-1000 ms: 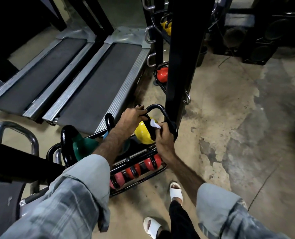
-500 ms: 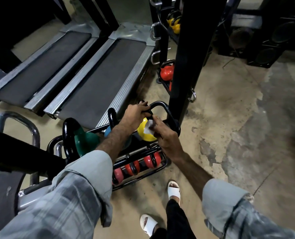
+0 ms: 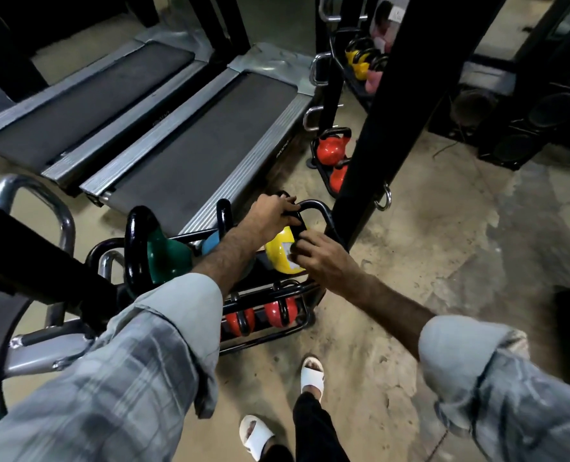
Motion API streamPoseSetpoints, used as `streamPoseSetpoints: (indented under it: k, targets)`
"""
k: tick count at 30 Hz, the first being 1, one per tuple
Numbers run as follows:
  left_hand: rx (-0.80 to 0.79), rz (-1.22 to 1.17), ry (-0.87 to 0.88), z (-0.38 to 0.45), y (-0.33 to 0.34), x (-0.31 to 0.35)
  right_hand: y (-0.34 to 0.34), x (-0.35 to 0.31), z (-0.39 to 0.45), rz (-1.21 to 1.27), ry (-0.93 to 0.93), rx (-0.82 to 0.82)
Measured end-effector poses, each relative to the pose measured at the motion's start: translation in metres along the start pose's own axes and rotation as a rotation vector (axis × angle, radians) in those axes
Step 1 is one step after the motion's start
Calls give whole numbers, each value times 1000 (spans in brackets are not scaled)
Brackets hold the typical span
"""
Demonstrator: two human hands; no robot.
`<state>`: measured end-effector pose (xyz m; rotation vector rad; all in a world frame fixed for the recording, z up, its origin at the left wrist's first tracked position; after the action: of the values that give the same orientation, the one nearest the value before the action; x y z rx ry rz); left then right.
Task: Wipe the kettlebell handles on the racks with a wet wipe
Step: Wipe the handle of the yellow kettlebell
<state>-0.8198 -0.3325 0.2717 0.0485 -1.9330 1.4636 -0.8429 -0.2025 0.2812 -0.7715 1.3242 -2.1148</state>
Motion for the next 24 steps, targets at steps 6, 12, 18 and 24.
streamPoseSetpoints:
  k: [6, 12, 18, 24]
  targets:
    - [-2, -23, -20, -2, -1, -3, 64, -23, -1, -290, -380, -577]
    - [14, -39, -53, -2, -1, -5, 47, -15, 12, -246, -433, -527]
    - [-2, 11, -5, -3, -2, 0, 51, -30, -13, -235, -433, -439]
    - [0, 32, 1, -3, 0, 0, 4, 3, -34, 99, -71, 20]
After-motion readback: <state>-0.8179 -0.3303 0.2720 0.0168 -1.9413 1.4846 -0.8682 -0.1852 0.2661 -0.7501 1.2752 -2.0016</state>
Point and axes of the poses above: each hand's wrist, its own z-axis towards the middle knuckle, its own y-axis out of the palm, x = y × z, the point moved 10 cm from there along z, towards the middle knuckle, and after that the axes turned 10 degrees about -y, right-handed, at the moved point
